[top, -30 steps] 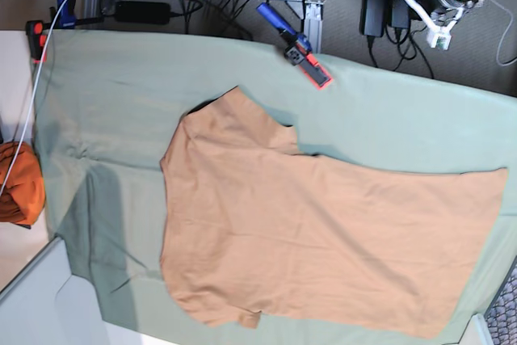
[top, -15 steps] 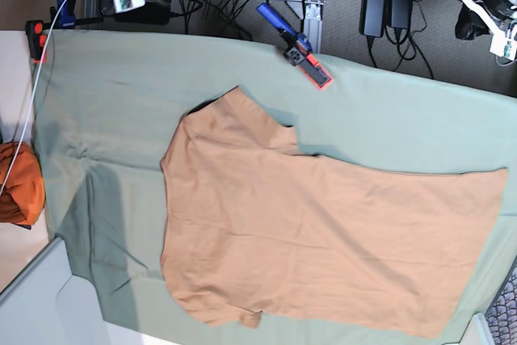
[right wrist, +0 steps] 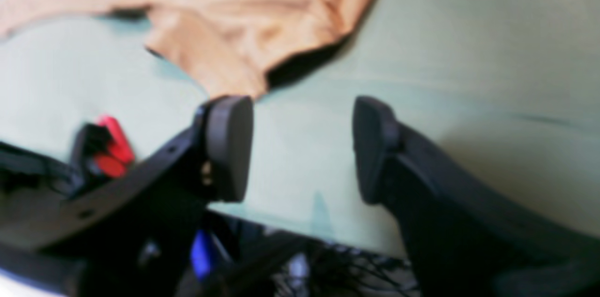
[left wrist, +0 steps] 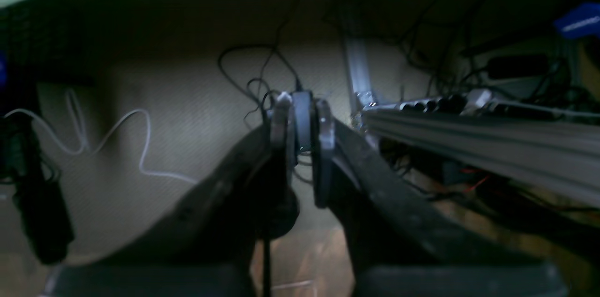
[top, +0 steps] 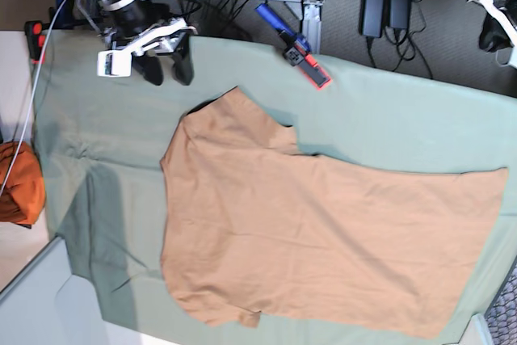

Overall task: Fold the T-shirt properly
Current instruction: 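Move the right gripper down to the tan T-shirt's shoulder edge, then grasp the shoulder edge with the right gripper, the hem corner with the left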

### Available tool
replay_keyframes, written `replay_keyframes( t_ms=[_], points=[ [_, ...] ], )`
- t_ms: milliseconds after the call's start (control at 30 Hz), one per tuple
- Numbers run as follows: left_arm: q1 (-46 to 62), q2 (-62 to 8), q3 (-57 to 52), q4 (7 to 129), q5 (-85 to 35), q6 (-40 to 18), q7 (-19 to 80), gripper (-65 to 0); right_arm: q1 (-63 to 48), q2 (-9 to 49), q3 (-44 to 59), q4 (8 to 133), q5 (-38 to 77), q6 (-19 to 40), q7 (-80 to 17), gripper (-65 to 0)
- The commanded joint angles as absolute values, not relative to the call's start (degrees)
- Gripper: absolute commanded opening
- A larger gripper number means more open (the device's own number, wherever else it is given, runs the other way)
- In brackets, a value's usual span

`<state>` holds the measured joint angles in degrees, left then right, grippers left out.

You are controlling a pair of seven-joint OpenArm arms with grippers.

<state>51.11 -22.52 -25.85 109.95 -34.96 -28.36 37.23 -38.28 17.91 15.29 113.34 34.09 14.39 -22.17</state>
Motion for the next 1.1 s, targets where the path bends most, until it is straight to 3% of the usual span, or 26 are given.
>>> replay_keyframes(
  t_ms=[0, 67, 267, 467, 1067],
  points=[
    [51.8, -23.5, -26.3, 110.8, -35.4, -28.7, 37.4, -57.6, -37.8, 17.4, 15.3, 114.0, 35.0, 14.8, -21.3, -30.5],
    [52.2, -24.2, -26.3, 110.8, -35.4, -28.7, 38.7, -57.0, -36.4, 15.5, 14.2, 113.1, 34.9, 14.8, -22.4, -30.5],
    [53.5, -25.1, -26.3, 111.0, -35.6, -28.6, 39.4, -47.0, -30.7, 9.2, 10.9, 105.9, 34.9, 14.7, -22.9, -30.4],
    [53.5, -25.5, -26.3, 111.0, -35.6, -28.6, 39.9, -47.1, -25.8, 5.3, 10.3, 100.8, 33.4, 14.7, -23.2, -30.4],
    [49.3, -30.3, -33.1, 110.5, -39.7, -28.5, 38.4, -46.9, -17.1, 2.6, 9.6, 91.6, 33.4, 14.8, -24.9, -30.8]
  ],
)
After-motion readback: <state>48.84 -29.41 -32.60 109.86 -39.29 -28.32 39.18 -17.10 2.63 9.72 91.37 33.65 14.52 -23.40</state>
